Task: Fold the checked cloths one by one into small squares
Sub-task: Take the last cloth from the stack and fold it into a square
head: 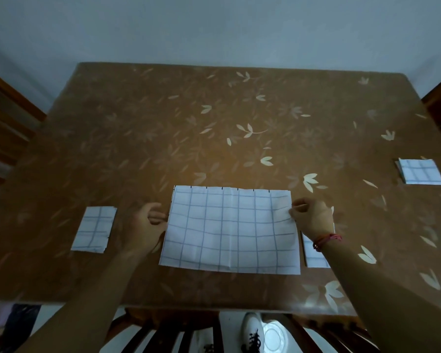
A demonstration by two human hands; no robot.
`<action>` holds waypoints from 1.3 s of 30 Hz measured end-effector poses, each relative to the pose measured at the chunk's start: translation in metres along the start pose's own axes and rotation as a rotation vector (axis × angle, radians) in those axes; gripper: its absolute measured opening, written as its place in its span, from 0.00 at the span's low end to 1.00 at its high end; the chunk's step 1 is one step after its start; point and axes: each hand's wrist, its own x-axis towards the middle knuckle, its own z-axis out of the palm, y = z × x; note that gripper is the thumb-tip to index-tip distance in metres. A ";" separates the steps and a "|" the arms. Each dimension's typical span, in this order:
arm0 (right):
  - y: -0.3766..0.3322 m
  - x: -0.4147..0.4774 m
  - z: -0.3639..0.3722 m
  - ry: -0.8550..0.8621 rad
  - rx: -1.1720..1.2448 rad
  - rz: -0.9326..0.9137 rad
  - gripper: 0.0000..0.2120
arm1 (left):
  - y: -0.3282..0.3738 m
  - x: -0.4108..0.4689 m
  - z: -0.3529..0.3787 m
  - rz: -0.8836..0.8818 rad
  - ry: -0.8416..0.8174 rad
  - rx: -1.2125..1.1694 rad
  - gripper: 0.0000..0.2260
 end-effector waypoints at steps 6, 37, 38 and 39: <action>-0.005 -0.026 0.004 -0.028 -0.079 -0.134 0.20 | -0.002 -0.021 0.007 0.242 -0.032 0.266 0.15; 0.027 -0.173 0.106 -0.405 -0.680 -0.704 0.37 | -0.067 -0.125 0.070 0.520 -0.238 0.917 0.27; 0.032 -0.173 0.101 -0.395 -0.682 -0.690 0.38 | -0.069 -0.125 0.066 0.498 -0.227 0.926 0.27; 0.039 -0.172 0.096 -0.378 -0.682 -0.673 0.38 | -0.072 -0.124 0.062 0.472 -0.219 0.934 0.27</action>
